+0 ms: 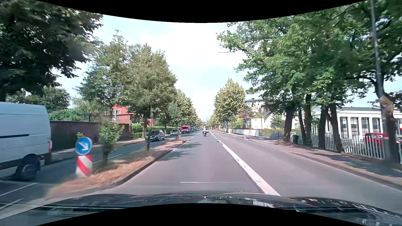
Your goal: Follow the waypoints while adhering to traffic rules and regulations
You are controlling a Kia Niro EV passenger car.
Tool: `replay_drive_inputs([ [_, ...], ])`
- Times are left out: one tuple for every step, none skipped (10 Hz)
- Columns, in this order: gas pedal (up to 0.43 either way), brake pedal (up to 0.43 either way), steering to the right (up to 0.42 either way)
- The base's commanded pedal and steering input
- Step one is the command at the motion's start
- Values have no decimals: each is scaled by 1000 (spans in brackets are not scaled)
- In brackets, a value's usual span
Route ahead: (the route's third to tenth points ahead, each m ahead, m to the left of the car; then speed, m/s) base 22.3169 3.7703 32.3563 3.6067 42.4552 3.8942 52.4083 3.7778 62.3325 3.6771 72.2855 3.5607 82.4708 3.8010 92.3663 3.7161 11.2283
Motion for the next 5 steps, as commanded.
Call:
replay_drive_inputs([
  [189,0,-3],
  [177,0,-3],
  [177,0,-4],
  [177,0,-4],
  [177,0,-4],
])
